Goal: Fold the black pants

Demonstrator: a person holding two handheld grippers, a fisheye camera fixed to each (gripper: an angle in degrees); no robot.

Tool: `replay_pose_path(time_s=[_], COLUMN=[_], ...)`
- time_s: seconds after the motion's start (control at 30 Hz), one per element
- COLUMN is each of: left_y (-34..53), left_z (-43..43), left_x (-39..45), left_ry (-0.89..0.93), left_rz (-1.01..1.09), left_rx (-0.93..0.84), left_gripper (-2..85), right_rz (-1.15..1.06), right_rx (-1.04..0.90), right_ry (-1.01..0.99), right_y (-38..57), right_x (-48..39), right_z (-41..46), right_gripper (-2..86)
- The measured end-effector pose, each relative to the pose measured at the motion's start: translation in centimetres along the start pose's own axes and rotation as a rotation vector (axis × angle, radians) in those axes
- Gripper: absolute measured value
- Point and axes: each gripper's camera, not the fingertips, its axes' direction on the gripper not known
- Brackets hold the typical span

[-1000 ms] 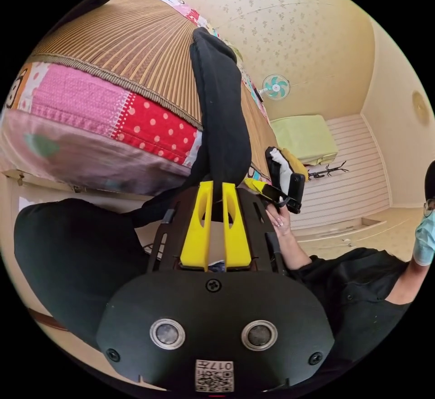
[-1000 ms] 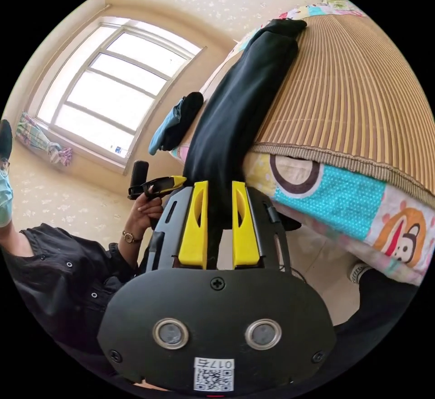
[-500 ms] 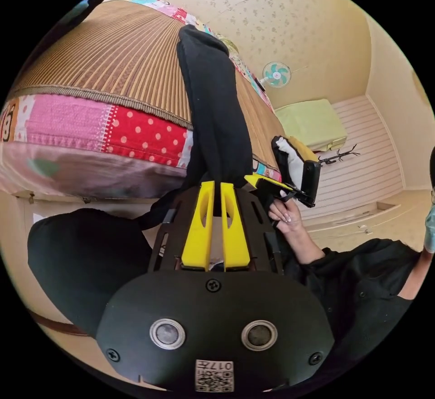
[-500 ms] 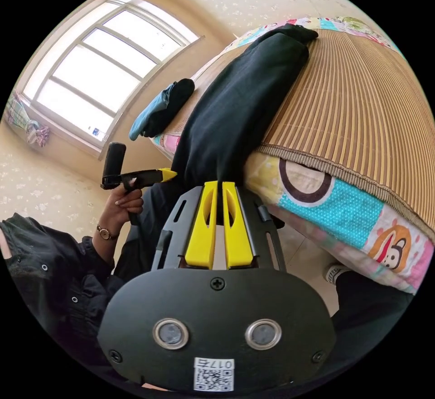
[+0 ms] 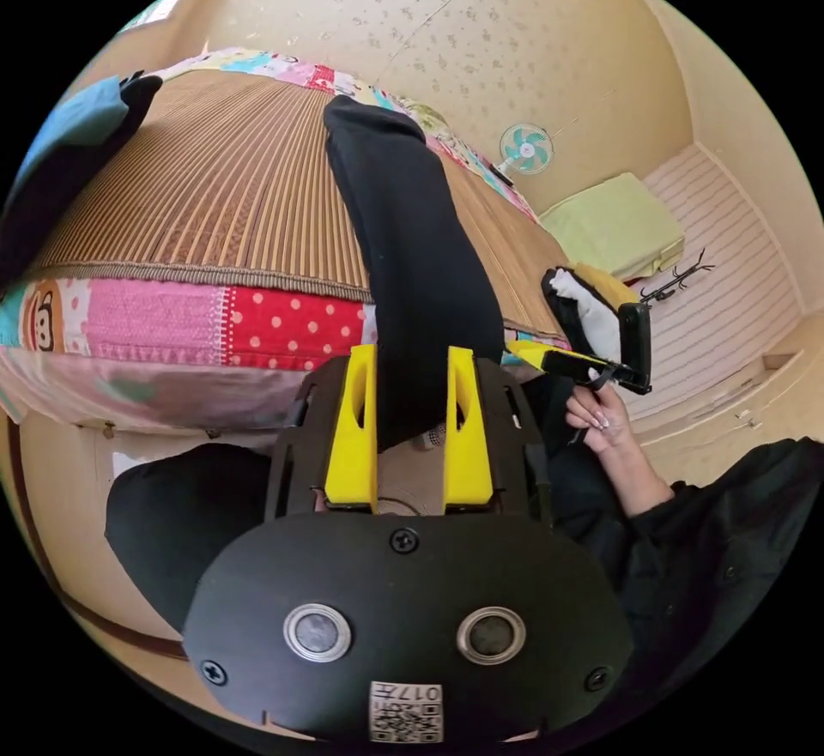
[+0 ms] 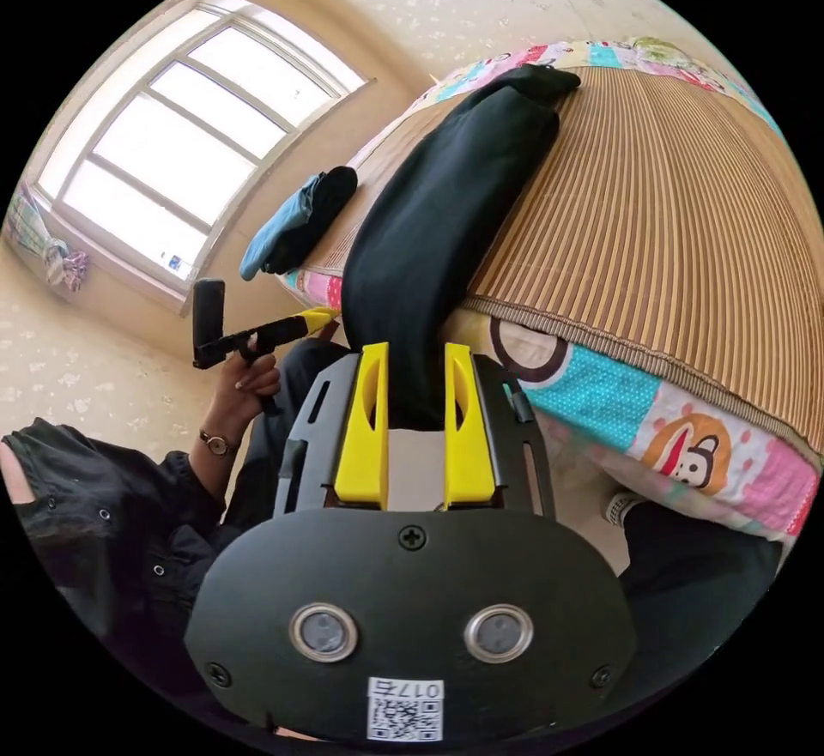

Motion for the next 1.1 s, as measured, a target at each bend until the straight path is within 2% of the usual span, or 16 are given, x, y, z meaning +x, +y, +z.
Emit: replay_pose_path(time_s=[0.17,0.3,0.43,0.63,0.8,0.93,1.0,1.1], left_y=[-0.3,2.1,4.3,5.6,6.1,7.5,8.0,7.7], left_z=[2.2,1.5,0.9,0.3,2.5,-1.7,-6.0,-12.1], left_x=[-1.2,-1.1,-2.0,-7.5,-9.2,-7.6,-5.2,0.1], left_ry=[-0.028,0.048,0.130,0.306,0.379,0.442,0.546,0.529], left_rz=[-0.038,-0.010,0.026,-0.083,-0.070,0.058,0.173,0.370], left_rx=[-0.066,-0.073,-0.085,-0.013,-0.144,-0.073,0.019,0.139], left_gripper=[11.5,5.4,5.5,12.0,9.3,5.8,5.4,6.4], right_rz=[0.059,0.042,0.044,0.132,0.124,0.076,-0.034,-0.220], right_rx=[-0.032,-0.040,-0.043,-0.025,-0.024,0.030,0.116,0.219], right_ry=[-0.038,-0.166,-0.178,-0.306,-0.400,-0.485,-0.619,-0.652], right_y=[-1.9,-0.9,1.3,1.7,2.0,3.7,4.7,4.8], right_x=[3.0,4.6,5.9,11.1,12.8,12.3,10.4,5.7], right_z=[1.5,0.7,-1.1,-2.1,-2.1,-5.6,-10.5,-17.9], right_gripper=[10.6,6.0,5.4,8.8,7.9,4.5,2.9,2.0])
